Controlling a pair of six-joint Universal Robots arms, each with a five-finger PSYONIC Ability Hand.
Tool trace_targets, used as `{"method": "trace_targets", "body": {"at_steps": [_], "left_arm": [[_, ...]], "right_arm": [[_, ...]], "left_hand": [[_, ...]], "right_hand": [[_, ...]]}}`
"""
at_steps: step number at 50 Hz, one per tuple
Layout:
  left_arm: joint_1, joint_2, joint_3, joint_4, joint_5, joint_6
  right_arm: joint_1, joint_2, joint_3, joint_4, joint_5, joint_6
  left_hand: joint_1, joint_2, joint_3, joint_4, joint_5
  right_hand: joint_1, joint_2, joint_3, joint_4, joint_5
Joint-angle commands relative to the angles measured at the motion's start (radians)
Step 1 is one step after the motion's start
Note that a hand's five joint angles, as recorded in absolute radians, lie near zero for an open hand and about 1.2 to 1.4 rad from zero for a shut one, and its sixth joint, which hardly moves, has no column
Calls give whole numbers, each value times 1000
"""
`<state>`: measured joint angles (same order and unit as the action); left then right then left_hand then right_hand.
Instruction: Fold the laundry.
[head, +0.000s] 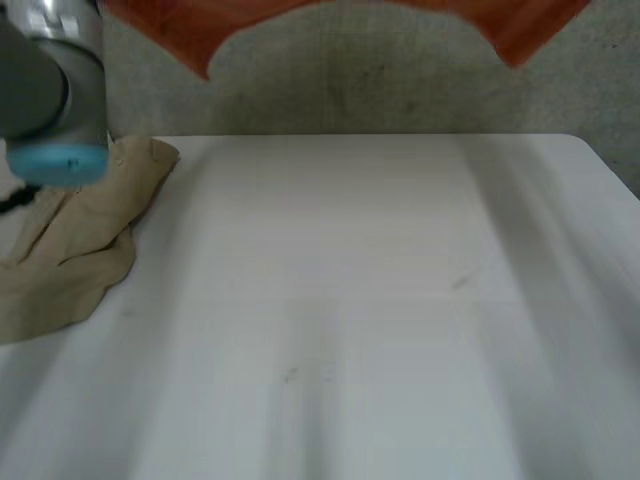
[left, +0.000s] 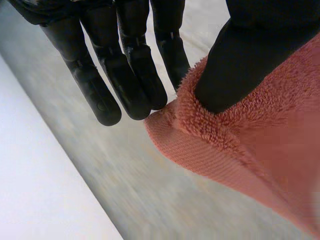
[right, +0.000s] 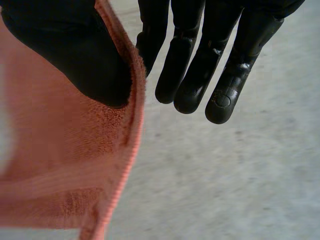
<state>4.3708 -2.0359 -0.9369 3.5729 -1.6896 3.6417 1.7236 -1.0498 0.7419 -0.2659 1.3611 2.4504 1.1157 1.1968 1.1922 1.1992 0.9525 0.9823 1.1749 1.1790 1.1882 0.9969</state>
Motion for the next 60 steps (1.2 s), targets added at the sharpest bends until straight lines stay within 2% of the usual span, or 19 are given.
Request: {"method": "trace_targets", "body": {"at_steps": [1, 8, 15, 19, 26, 32, 39, 45, 55, 60], "left_arm": [[26, -15, -273, -5, 11, -31], [16, -115, -387, 0, 28, -29], [19, -158, -490, -19, 28, -25], [24, -112, -548, -23, 28, -26], [49, -33, -651, -23, 47, -28], [49, -12, -675, -22, 71, -29], [56, -10, -674, -22, 73, -29], [64, -9, -675, -25, 71, -32], [64, -6, -675, -23, 73, -32], [64, -6, -672, -23, 73, -34]], "right_arm": [[-4, 30, 187, 19, -85, -10], [-4, 154, 348, 34, -132, -47], [-9, 208, 447, 102, -126, -42], [-27, 206, 471, 187, -120, 18], [-105, 205, 475, 335, -119, 274], [-154, 206, 484, 344, -117, 386], [-191, 212, 485, 346, -131, 395], [-193, 232, 478, 347, -135, 383], [-193, 247, 473, 338, -142, 312], [-193, 252, 475, 318, -155, 305]], "left_hand": [[281, 199, 204, 197, 269], [281, 199, 204, 197, 269], [281, 199, 204, 197, 269], [281, 199, 204, 197, 269], [281, 199, 204, 197, 269], [281, 199, 204, 197, 269], [281, 199, 204, 197, 269], [281, 199, 204, 197, 269], [281, 199, 204, 197, 269], [281, 199, 204, 197, 269]], "right_hand": [[414, 221, 217, 208, 225], [414, 221, 217, 208, 225], [414, 221, 217, 208, 225], [310, 117, 113, 104, 120], [-60, -253, -257, -266, -249], [-110, -303, -307, -316, -300], [-81, -274, -278, -287, -270], [36, -156, -160, -170, -153], [-210, -403, -407, -416, -399], [-204, -397, -401, -410, -394]]}}
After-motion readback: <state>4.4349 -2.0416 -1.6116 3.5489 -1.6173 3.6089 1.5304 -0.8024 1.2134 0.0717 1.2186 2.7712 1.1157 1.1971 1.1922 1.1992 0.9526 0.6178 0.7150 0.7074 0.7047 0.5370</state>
